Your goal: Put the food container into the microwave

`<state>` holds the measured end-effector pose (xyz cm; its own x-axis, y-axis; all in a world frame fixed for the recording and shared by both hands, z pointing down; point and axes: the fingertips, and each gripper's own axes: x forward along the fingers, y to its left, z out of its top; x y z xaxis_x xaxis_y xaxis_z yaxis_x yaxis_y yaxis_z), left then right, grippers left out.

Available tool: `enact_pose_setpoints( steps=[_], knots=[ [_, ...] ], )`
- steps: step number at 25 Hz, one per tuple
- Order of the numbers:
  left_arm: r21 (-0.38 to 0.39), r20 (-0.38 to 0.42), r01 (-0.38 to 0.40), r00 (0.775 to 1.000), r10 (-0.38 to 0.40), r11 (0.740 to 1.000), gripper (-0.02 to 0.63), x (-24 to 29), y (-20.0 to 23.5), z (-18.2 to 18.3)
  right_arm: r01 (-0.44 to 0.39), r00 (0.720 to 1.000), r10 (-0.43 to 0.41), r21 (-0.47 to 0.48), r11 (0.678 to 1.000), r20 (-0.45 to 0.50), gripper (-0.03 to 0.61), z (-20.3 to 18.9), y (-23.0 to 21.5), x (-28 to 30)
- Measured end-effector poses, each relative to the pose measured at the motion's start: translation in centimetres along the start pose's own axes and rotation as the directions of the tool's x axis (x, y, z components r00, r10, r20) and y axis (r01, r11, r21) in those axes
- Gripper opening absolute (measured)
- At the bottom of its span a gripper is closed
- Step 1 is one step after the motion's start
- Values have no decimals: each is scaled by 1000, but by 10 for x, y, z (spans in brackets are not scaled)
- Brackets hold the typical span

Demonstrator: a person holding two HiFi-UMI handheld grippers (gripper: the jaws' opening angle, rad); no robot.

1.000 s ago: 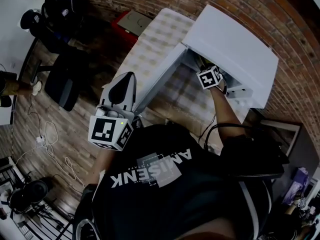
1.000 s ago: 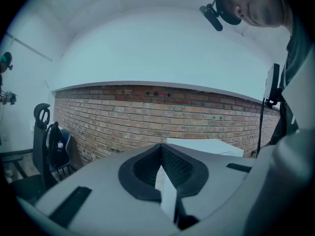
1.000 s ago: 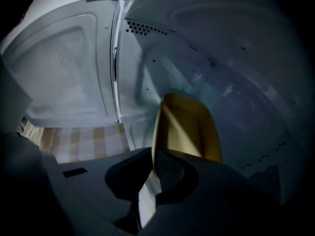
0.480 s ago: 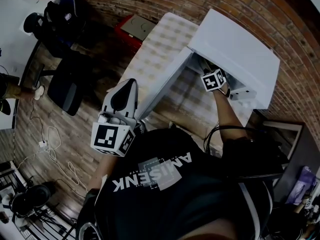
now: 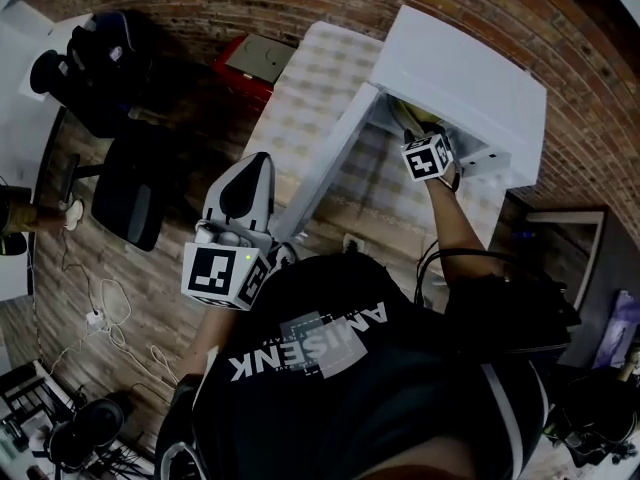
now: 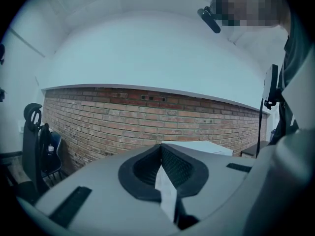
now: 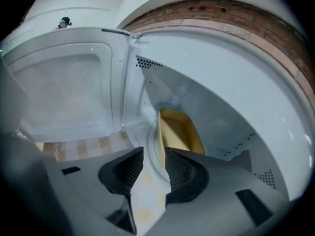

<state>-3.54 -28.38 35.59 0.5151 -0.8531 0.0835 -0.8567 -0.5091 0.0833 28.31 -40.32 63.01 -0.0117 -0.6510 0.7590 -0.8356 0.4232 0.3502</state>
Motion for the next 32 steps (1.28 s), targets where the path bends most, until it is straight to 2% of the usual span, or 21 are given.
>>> enact_pose_setpoints(
  steps=[6, 12, 16, 17, 19, 25, 32],
  knots=[
    [58, 25, 148, 988, -150, 987, 12, -3, -10, 5, -17, 999, 14, 84, 996, 35, 167, 7, 26, -36],
    [36, 33, 228, 973, -230, 973, 12, -1, -3, 4, 5, 996, -19, 168, 986, 82, 159, 15, 42, -76],
    [30, 44, 252, 966, -254, 967, 12, 0, 9, 7, 47, 989, -80, 241, 969, 128, 110, 22, 41, -108],
    [22, 47, 255, 966, -256, 967, 12, 1, 12, 7, 58, 985, -98, 261, 964, 144, 83, 24, 40, -116],
    [6, 52, 273, 961, -273, 962, 12, 3, 16, 8, 81, 976, -135, 293, 953, 169, 75, 27, 36, -132],
    [19, 69, 370, 926, -371, 929, 12, 0, 15, 16, 111, 955, -189, 314, 943, 228, 54, 49, 46, -193],
    [38, 93, 426, 899, -428, 904, 12, 0, 26, 26, 170, 894, -318, 417, 893, 315, 51, 75, 48, -271]
  ],
)
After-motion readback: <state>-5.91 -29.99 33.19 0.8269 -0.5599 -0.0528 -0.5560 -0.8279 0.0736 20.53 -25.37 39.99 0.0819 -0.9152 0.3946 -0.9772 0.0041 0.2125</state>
